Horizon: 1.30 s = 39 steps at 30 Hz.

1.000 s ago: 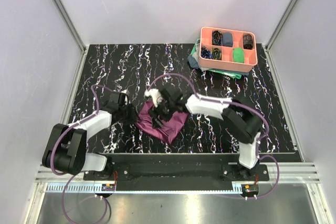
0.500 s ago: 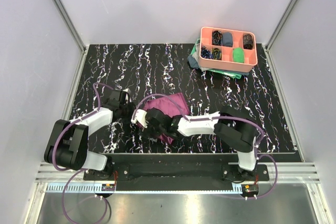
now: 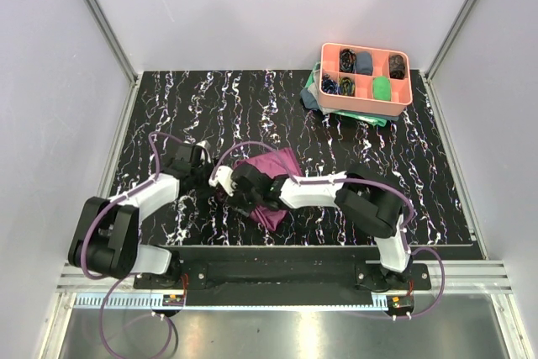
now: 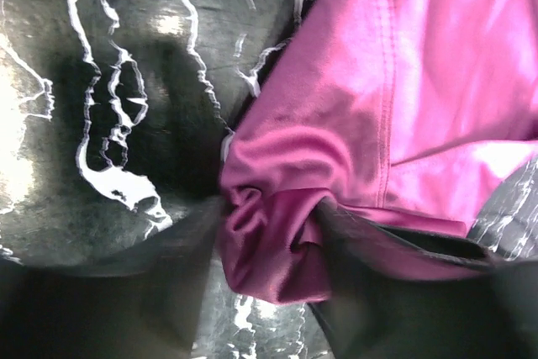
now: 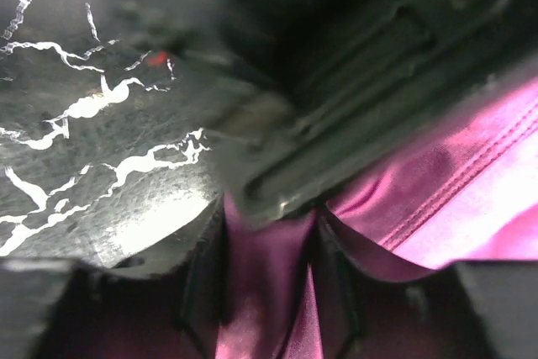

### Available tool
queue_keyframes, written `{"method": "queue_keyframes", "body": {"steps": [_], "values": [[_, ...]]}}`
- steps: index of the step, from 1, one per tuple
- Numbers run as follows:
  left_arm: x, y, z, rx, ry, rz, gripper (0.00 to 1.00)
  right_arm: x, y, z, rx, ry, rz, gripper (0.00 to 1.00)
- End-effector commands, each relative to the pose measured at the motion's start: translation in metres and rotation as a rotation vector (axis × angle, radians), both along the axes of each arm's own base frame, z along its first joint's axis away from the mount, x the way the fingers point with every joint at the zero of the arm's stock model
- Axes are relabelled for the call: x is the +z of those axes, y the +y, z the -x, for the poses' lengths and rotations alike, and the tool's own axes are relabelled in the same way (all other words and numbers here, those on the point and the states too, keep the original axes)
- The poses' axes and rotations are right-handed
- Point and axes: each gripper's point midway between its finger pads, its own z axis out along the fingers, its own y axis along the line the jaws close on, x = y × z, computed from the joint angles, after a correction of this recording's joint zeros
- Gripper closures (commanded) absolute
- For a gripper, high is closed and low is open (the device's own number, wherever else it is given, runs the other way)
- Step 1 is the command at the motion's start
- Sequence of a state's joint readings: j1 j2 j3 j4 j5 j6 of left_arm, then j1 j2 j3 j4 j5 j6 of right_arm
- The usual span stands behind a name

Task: Fold the napkin, place the utensils inside, and roll it up
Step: Roll the napkin with the utensil

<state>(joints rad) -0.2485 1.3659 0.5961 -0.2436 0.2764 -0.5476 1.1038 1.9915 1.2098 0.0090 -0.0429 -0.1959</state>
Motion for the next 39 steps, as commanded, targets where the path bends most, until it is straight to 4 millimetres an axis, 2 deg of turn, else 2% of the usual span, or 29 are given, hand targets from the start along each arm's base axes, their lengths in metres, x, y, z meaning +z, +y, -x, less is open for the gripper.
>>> {"method": "queue_keyframes", "body": {"steps": [1, 3, 4, 7, 10, 12, 15, 16, 18, 19, 24, 32, 39], "values": [[-0.001, 0.015, 0.012, 0.016, 0.009, -0.069, 0.29, -0.032, -0.023, 0.037, 0.031, 0.306, 0.040, 0.60], [0.002, 0.020, 0.014, 0.035, -0.007, -0.085, 0.20, -0.034, -0.026, 0.048, 0.033, 0.388, 0.026, 0.63], [0.002, 0.022, 0.015, 0.043, -0.009, -0.089, 0.18, -0.032, -0.024, 0.058, 0.063, 0.436, 0.009, 0.66], [0.005, 0.025, 0.019, 0.075, -0.026, -0.092, 0.11, -0.031, -0.025, 0.069, 0.090, 0.515, -0.011, 0.68], [0.009, 0.030, 0.020, 0.113, -0.074, -0.085, 0.09, -0.022, -0.026, 0.074, 0.119, 0.599, -0.052, 0.68], [0.013, 0.030, 0.024, 0.137, -0.113, -0.058, 0.08, -0.019, -0.028, 0.070, 0.099, 0.651, -0.073, 0.69], [0.019, 0.024, 0.029, 0.154, -0.179, 0.019, 0.06, -0.017, -0.030, 0.071, 0.109, 0.703, -0.091, 0.70], [0.026, 0.016, 0.027, 0.140, -0.219, 0.070, 0.05, -0.017, -0.030, 0.070, 0.110, 0.707, -0.093, 0.70], [0.024, 0.010, 0.034, 0.148, -0.240, 0.139, 0.05, -0.020, -0.030, 0.070, 0.106, 0.719, -0.090, 0.70], [0.030, 0.003, 0.033, 0.130, -0.267, 0.189, 0.04, -0.020, -0.030, 0.070, 0.108, 0.725, -0.090, 0.70], [0.018, -0.005, 0.046, 0.131, -0.237, 0.259, 0.06, -0.022, -0.028, 0.068, 0.107, 0.726, -0.091, 0.70], [0.030, -0.003, 0.042, 0.165, -0.310, 0.299, 0.10, -0.022, -0.027, 0.065, 0.103, 0.725, -0.090, 0.70], [0.020, 0.002, 0.053, 0.191, -0.289, 0.284, 0.23, -0.022, -0.028, 0.063, 0.095, 0.728, -0.089, 0.69]]}}
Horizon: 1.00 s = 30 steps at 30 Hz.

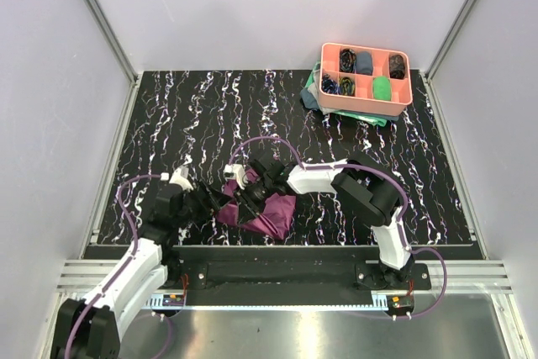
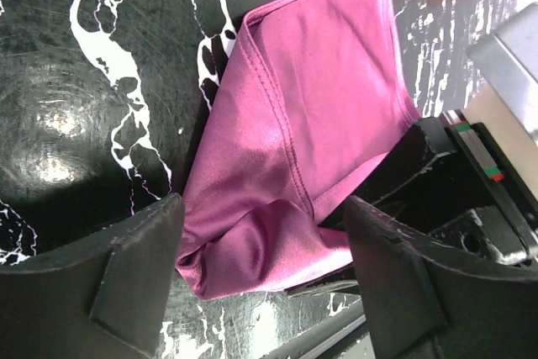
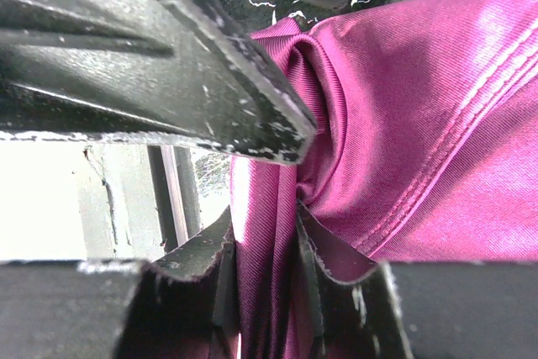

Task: Fold the napkin, place the utensils inside, and roll it up
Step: Roll the napkin with the utensil

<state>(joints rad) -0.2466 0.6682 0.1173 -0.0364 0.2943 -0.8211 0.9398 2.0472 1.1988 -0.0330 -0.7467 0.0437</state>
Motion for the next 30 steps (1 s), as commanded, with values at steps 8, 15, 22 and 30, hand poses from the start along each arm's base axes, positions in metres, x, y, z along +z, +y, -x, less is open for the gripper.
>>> {"method": "queue_keyframes", "body": {"steps": [8, 15, 22, 30], "values": [[0.003, 0.003, 0.003, 0.030, -0.036, 0.027, 0.33, -0.026, -0.017, 0.004, -0.021, 0.054, 0.112, 0.69], [-0.018, 0.013, 0.008, 0.070, 0.055, -0.036, 0.36, -0.025, -0.016, 0.002, -0.025, 0.055, 0.113, 0.69], [-0.026, 0.018, 0.009, 0.061, 0.101, -0.096, 0.41, -0.025, -0.014, 0.002, -0.022, 0.062, 0.110, 0.69], [-0.038, 0.016, 0.015, 0.025, 0.156, -0.115, 0.53, -0.022, -0.011, -0.002, -0.028, 0.055, 0.106, 0.67]]}}
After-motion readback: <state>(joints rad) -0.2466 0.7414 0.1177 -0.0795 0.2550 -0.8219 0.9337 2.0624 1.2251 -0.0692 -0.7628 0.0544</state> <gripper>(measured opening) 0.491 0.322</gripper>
